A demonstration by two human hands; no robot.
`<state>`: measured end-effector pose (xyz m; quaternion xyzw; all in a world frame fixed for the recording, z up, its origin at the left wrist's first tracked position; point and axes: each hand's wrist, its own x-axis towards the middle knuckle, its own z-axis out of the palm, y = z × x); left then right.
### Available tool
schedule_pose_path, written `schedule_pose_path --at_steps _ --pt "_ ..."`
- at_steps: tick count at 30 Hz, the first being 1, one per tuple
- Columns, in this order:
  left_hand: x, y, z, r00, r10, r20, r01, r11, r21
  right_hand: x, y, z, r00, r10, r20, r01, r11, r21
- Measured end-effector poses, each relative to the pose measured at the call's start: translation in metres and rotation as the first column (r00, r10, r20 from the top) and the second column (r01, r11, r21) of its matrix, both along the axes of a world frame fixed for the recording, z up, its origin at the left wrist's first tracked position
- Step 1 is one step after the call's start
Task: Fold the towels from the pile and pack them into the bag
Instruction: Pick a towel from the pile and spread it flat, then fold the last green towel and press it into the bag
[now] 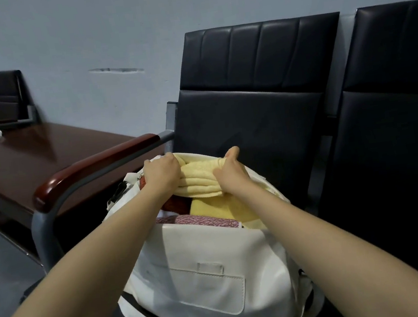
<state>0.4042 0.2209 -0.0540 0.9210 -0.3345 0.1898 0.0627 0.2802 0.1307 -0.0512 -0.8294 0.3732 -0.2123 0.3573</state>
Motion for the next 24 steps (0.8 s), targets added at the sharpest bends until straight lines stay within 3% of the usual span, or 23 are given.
schedule_pose_path --at_steps 2,6,8,10,11,13,15,18,22,24 --pt "0.002 0.000 0.000 0.998 0.047 -0.031 -0.046 0.999 0.009 -0.002 0.002 -0.005 0.996 0.031 -0.086 -0.039 0.994 -0.103" --pt "0.002 0.000 -0.008 0.991 0.070 -0.112 -0.083 0.990 -0.116 -0.013 0.001 -0.008 0.968 -0.045 -0.248 -0.027 0.960 -0.280" --pt "-0.003 0.002 -0.008 0.999 0.016 -0.040 -0.021 0.991 -0.132 -0.019 0.005 -0.010 0.986 -0.031 -0.166 -0.059 0.857 -0.513" --pt "-0.004 0.000 -0.007 0.987 -0.127 0.100 0.133 0.989 -0.060 -0.023 0.008 -0.015 0.986 0.107 -0.124 -0.164 0.690 -0.705" --pt "-0.003 -0.001 -0.006 0.971 -0.209 0.114 0.211 0.977 -0.005 -0.025 0.009 -0.018 0.975 0.161 -0.151 -0.220 0.662 -0.716" --pt "-0.001 0.003 -0.001 0.955 -0.295 -0.027 0.295 0.955 0.010 -0.034 0.004 -0.023 0.951 0.200 -0.235 -0.302 0.757 -0.579" --pt "-0.001 0.009 0.004 0.934 -0.311 -0.173 0.319 0.948 0.015 -0.044 -0.006 -0.027 0.931 0.256 -0.261 -0.348 0.838 -0.419" --pt "-0.013 0.024 0.013 0.884 -0.276 -0.378 0.315 0.948 0.045 -0.059 -0.009 -0.026 0.906 0.316 -0.281 -0.408 0.828 -0.386" --pt "-0.053 0.040 0.025 0.843 -0.175 -0.509 0.258 0.962 0.095 -0.094 -0.008 -0.017 0.880 0.344 -0.327 -0.452 0.819 -0.353" --pt "-0.080 0.042 0.031 0.863 -0.191 -0.468 0.249 0.966 0.065 -0.122 -0.010 -0.009 0.897 0.329 -0.297 -0.416 0.855 -0.309"
